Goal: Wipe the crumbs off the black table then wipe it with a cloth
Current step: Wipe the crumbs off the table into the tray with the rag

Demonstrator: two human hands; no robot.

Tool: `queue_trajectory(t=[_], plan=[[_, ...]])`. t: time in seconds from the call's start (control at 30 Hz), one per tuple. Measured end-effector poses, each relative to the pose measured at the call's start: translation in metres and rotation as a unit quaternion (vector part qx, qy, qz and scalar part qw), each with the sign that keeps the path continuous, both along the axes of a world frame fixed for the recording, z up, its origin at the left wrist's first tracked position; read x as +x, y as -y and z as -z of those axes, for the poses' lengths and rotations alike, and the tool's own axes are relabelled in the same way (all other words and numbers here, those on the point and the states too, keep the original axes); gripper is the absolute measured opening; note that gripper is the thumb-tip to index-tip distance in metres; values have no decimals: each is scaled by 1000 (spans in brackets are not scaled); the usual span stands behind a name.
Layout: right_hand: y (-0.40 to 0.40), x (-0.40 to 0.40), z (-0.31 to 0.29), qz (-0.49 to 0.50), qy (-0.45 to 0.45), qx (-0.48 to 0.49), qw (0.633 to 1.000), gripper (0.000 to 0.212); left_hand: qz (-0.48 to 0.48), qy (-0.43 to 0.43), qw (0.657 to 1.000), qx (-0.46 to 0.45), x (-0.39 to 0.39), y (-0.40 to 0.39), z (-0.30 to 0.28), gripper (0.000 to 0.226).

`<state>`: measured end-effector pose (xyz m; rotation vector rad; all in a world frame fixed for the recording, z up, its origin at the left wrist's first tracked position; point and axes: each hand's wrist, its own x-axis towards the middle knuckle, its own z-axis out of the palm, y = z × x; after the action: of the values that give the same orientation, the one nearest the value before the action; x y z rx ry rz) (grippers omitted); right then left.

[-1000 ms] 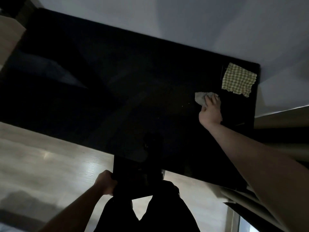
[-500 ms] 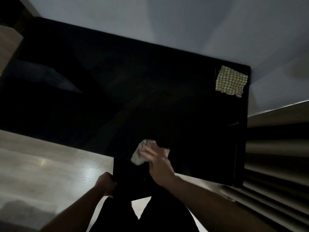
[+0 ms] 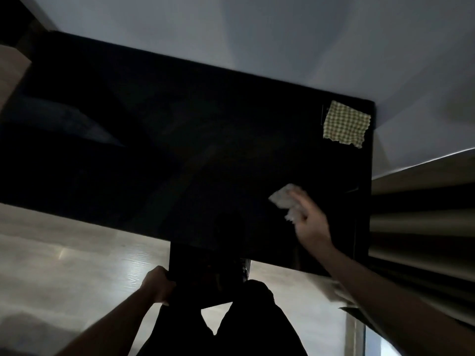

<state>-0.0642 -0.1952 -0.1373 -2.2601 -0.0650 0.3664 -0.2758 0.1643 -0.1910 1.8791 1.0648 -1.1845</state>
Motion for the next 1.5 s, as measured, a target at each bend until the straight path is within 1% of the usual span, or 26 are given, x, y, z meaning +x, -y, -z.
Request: queue_trajectory(t=[0.07,0.13,0.2,0.37,0.47,0.53,0.63,0.7,0.77,0.87,0.93,1.03,1.1,1.17,1.23,1.33,1.4,1.5], plan=[[28,41,6,32,32,-46,998,54,-10,1,1000,-1,-2,2,0,22],[46,77,10,51,16,-105,993,49,-12,-2,1000,7,-2,8,-4,18],[50,106,19,50,-6,-161,986,48,-18,-8,1000,15,-3,13,-6,17],[9,151,46,21,-20,-271,962,63,-37,-9,999,19,-9,24,-2,13],[-28,173,56,-14,-37,-299,954,69,-59,-1,998,25,-14,30,-1,13],[-59,175,56,-46,-5,-298,953,69,-61,-5,998,29,-18,31,1,13],[-109,156,47,-102,47,-270,956,65,-66,-2,997,29,-26,28,9,24],[-135,133,46,-173,72,-236,953,59,-69,-3,997,25,-30,25,14,29],[-152,98,50,-250,94,-176,948,55,-64,-7,998,24,-32,21,19,32],[-158,26,54,-309,98,-85,942,55,-56,-11,998,21,-31,17,17,36],[-154,-26,53,-330,82,-38,939,58,-52,-8,998,20,-29,13,13,35],[-147,-95,48,-344,41,33,937,55,-49,2,999,21,-28,5,11,33],[-140,-130,43,-343,-14,71,936,57,-47,4,999,19,-28,-2,10,29],[-129,-147,33,-313,-87,79,942,61,-34,4,999,20,-27,-9,8,30],[-116,-150,22,-261,-117,77,955,66,-24,4,1000,21,-26,-16,6,33],[-93,-131,9,-123,-80,86,985,74,4,6,1000,24,-23,-25,1,26],[-74,-109,-2,-22,-37,55,998,77,24,10,999,23,-22,-31,-3,19],[-41,-79,-10,112,5,-1,994,61,43,13,999,19,-22,-44,-6,15]])
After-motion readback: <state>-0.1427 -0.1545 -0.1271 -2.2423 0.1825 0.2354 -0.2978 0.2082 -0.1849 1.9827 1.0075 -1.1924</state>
